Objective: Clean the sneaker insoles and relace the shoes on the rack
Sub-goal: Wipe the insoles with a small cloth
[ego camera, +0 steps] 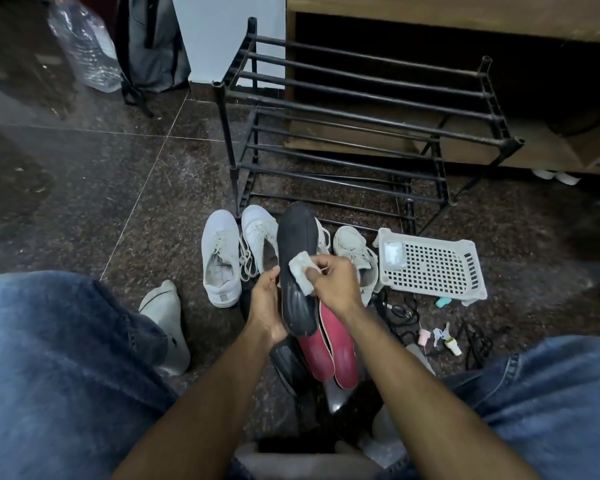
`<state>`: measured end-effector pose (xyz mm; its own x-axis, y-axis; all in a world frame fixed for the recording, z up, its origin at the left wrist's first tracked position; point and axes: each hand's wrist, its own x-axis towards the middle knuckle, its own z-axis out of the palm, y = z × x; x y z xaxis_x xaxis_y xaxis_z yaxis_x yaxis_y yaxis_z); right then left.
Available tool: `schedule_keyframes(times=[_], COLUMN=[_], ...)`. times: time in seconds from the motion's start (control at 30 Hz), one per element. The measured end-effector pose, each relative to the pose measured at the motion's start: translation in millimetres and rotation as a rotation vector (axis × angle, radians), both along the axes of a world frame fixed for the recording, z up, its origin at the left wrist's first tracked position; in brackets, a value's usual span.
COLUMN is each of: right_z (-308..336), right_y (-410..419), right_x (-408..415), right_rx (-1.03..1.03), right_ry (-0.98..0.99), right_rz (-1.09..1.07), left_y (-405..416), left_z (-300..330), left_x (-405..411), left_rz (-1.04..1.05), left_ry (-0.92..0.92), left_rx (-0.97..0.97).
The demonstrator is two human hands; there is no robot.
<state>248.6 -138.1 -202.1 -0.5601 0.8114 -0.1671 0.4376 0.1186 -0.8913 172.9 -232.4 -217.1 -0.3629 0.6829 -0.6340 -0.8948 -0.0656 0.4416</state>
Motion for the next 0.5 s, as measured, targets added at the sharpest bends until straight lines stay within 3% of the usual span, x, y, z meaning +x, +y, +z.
schedule_keyframes(times=[0.1,0.27,0.4,0.5], right_z=[22,34,34,34], right_y=[11,11,3,-5], right_x=[7,16,16,8], right_rx=[0.283,0.437,0.582,0.545], right_ry=[-0.066,-0.302,-0.303,-0.314], right_rz=[0.089,0.578,0.594,0.524], left_y=[8,14,15,14], left_z=[7,11,11,5], left_x=[-9,-18,-15,-13], left_rz=[-0.009,-0.039,-0.099,-0.125], left_ry=[-0.009,-0.034,-0.081,-0.108], left_rx=[0.056,0.137,0.194,0.167])
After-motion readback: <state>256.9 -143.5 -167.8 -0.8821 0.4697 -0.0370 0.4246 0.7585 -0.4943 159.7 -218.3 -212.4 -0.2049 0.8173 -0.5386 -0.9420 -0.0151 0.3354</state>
